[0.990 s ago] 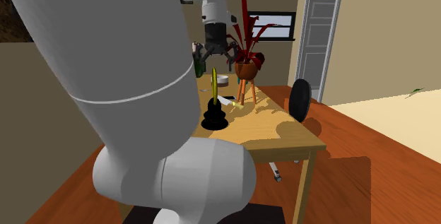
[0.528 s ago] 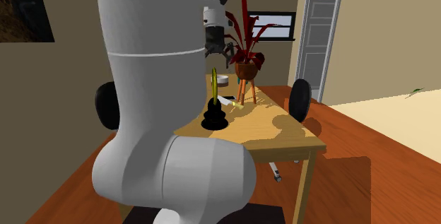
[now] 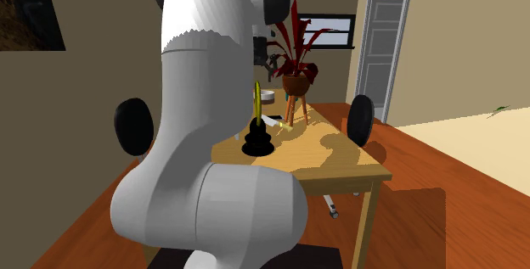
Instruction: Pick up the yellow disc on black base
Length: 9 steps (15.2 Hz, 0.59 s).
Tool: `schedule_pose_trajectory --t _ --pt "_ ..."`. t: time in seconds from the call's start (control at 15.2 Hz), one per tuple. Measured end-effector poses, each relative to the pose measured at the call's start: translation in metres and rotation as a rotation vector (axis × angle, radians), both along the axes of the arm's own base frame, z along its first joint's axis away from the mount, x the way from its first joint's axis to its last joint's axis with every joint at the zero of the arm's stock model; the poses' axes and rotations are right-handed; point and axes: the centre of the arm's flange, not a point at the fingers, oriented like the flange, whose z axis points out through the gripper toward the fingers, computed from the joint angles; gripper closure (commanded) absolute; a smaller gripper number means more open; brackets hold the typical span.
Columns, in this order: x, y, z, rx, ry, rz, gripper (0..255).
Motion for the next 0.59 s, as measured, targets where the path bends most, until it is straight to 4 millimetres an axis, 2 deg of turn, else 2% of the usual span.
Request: schedule_pose_trajectory --t 0.4,0.46,0.59 --pt "0.001 0.0 -0.029 0.001 0.0 0.003 0" --pt "0.001 0.0 -0.032 0.001 0.0 0.003 255" --pt "0.001 -0.001 -0.034 0.001 0.0 0.003 255"
